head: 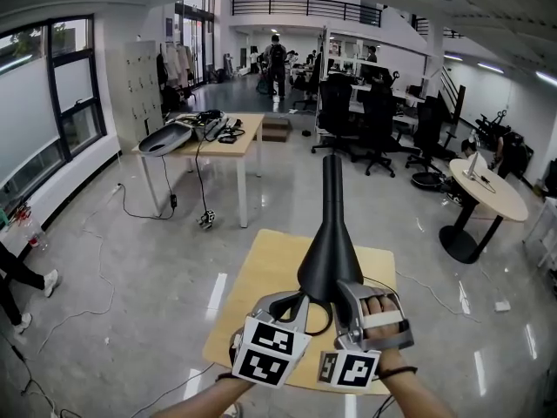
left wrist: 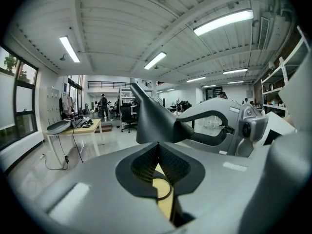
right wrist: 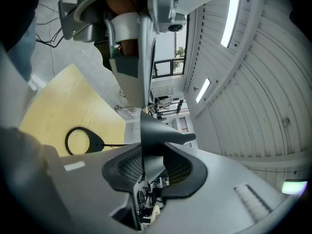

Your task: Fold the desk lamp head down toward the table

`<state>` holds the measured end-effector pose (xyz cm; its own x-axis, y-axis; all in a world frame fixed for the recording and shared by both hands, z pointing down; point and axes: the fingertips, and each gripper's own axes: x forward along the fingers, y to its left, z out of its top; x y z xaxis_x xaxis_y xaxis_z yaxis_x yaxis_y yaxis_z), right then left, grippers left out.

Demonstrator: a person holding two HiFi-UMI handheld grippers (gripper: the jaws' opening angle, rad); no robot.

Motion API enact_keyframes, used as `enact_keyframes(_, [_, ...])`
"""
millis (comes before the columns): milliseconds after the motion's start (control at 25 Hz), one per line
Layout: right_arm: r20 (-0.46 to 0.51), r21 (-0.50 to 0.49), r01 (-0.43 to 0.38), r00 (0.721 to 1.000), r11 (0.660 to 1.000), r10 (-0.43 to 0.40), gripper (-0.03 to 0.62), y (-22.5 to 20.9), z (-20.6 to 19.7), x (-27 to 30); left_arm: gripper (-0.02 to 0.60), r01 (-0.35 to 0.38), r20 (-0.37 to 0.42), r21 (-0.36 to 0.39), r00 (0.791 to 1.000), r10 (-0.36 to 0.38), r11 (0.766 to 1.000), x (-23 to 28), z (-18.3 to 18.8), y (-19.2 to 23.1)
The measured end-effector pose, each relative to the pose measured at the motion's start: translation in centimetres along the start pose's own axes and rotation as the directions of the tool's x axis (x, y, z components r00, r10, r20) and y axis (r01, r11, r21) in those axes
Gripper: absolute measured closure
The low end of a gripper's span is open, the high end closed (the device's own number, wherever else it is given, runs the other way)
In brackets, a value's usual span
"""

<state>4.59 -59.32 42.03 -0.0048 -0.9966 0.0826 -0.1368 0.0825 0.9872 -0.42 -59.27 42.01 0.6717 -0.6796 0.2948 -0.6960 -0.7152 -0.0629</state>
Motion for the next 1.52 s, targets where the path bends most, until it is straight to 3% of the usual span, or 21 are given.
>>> enact_keyframes(240, [0.025,-0.009,0.0,1.0,1.0,0.0,0.482,2.9,-6.8,-3.0,0.561,-0.024,0.0,-0.002,1.0,0.024,1.0,2.9,-1.7,-7.4])
enact_keyframes(520, [0.044,-0.038,-0.011,0.999,0.999,0.012,0.468,4.7,-10.3,-0.8,0.561,-0.043,-0.004,-0.006,0.999,0.043,0.999,6.6,-1.9,-9.1])
enact_keyframes(760, [0.063,-0.048,-0.023,0.998,0.999,0.026,0.461,3.5,-18.9,-3.7,0.561,-0.064,-0.012,-0.013,0.998,0.064,0.998,9.9,0.5,-17.6])
enact_keyframes(880, [0.067,-0.048,-0.028,0.997,0.998,0.031,0.456,4.8,-17.8,-3.0,0.561,-0.072,-0.019,-0.012,0.997,0.071,0.997,9.4,-0.8,-16.6])
enact_keyframes(1120, [0.081,-0.033,-0.064,0.994,0.997,0.067,0.445,4.9,-19.1,-3.1,0.561,-0.098,-0.021,-0.014,0.995,0.097,0.995,9.2,0.4,-17.6])
enact_keyframes(1320, [0.094,-0.035,-0.088,0.991,0.995,0.091,0.441,5.7,-22.3,-3.6,0.561,-0.118,-0.021,-0.015,0.993,0.118,0.993,10.7,0.6,-20.4])
enact_keyframes(1520, [0.112,-0.06,-0.056,0.992,0.997,0.062,0.434,5.3,-24.0,-4.1,0.561,-0.132,-0.022,-0.017,0.991,0.132,0.991,11.3,1.0,-22.7])
